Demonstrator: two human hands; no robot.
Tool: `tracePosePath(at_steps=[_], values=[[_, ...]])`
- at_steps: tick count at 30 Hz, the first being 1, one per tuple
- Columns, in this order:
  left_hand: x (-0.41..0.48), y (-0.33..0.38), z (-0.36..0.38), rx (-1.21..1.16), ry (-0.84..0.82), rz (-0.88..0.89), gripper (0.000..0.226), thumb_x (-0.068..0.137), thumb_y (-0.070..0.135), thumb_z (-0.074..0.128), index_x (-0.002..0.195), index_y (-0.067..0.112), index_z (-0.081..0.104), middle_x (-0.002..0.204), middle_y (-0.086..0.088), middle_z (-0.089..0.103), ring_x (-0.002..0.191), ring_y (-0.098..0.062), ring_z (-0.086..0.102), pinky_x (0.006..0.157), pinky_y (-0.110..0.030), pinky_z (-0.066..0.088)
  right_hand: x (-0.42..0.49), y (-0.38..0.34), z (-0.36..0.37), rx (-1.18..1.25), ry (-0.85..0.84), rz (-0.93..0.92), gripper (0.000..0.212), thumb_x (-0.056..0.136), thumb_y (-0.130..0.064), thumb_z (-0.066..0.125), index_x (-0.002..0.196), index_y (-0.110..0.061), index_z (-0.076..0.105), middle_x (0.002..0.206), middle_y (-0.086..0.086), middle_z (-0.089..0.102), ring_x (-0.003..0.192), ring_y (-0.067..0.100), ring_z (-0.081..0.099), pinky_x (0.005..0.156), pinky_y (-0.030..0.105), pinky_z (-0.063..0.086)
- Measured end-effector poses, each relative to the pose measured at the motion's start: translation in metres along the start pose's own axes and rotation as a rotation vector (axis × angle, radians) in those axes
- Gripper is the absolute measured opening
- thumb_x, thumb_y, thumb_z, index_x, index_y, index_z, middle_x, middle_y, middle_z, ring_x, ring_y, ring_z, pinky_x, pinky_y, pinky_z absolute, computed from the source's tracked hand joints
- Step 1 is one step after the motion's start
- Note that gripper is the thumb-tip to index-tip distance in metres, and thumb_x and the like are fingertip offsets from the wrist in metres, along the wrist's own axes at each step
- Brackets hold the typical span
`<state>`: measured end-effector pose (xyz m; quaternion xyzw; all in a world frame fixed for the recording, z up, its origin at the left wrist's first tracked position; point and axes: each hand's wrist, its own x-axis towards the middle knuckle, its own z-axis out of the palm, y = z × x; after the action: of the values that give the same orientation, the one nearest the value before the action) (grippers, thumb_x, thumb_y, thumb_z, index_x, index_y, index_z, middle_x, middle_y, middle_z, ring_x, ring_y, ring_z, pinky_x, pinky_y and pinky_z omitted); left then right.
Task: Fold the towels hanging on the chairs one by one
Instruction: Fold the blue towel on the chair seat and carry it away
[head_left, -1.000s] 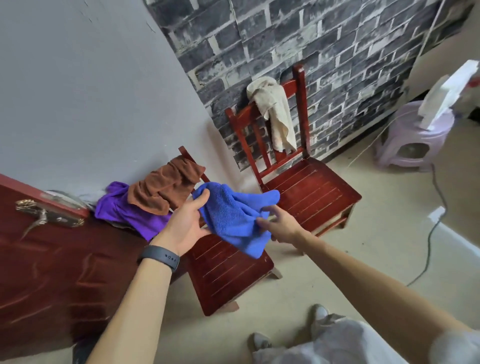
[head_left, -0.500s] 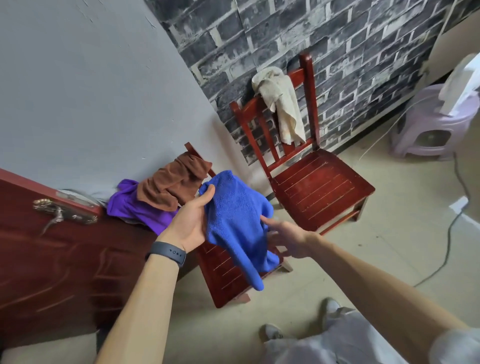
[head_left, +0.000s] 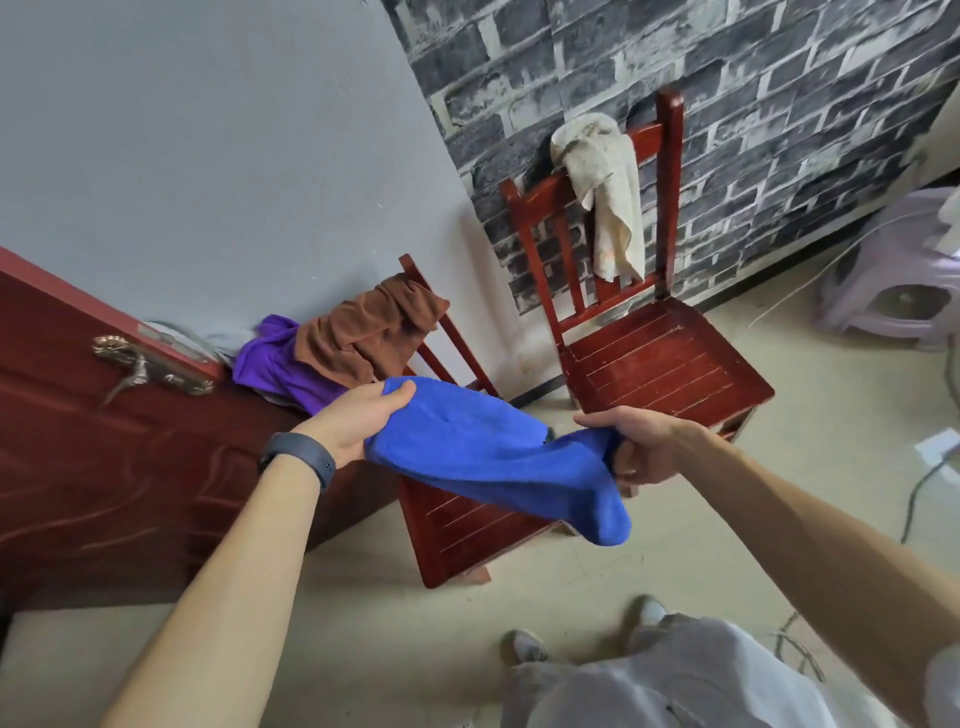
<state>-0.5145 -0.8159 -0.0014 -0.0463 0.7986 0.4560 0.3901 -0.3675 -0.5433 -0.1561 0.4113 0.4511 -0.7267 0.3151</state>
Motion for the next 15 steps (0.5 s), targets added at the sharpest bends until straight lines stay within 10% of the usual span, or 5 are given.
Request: tracePosePath(at_steps=[8,15], values=[[0.021,-0.027,-0.022,-0.07,0.202,-0.07,0.031,0.092,0.0,0.063,0.121,-0.008,0.06,0.114,-0.024,0.068,0.089,-0.027,0.071,0.076,-0.036,0.06,-0.008,-0.023,-0.021,0.0,0.216,-0.375,0.027,0.089,-0.037,0.071,0.111,-0.023,0.068,0.112,0.0,0.063,0.086,0.019,0.066,0.072,0.032,0.045],[0.017,-0.041,-0.037,-0.322,0.011,0.012,0.047,0.091,-0.01,0.055,0.133,0.012,0.057,0.126,-0.011,0.067,0.113,-0.028,0.066,0.086,-0.041,0.058,-0.021,-0.043,-0.026,-0.295,-0.025,-0.122,0.062,0.081,-0.062,0.07,0.111,-0.008,0.069,0.093,0.012,0.068,0.07,0.02,0.06,0.056,0.026,0.04]])
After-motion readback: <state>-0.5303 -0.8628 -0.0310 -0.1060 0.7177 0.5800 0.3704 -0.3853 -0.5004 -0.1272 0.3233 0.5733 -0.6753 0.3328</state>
